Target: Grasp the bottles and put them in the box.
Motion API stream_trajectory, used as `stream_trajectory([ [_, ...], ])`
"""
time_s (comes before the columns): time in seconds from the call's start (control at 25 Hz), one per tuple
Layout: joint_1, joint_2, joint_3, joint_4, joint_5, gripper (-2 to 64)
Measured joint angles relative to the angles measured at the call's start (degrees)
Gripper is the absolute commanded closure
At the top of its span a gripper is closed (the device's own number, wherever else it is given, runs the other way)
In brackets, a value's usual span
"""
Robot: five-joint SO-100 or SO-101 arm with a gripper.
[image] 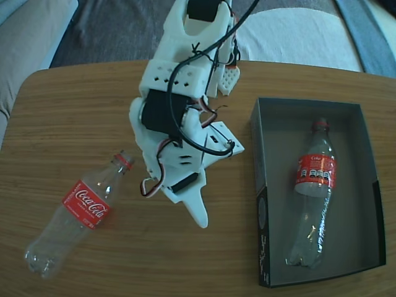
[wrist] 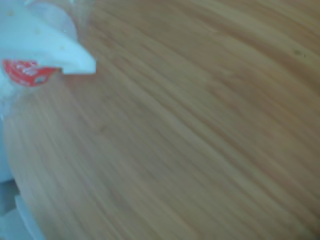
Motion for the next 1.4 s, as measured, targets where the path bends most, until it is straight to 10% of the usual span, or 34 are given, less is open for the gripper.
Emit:
stream_trajectory([
  [1.4, 25.5, 0.0, -9.0, 8.9, -32.3, 6.2],
])
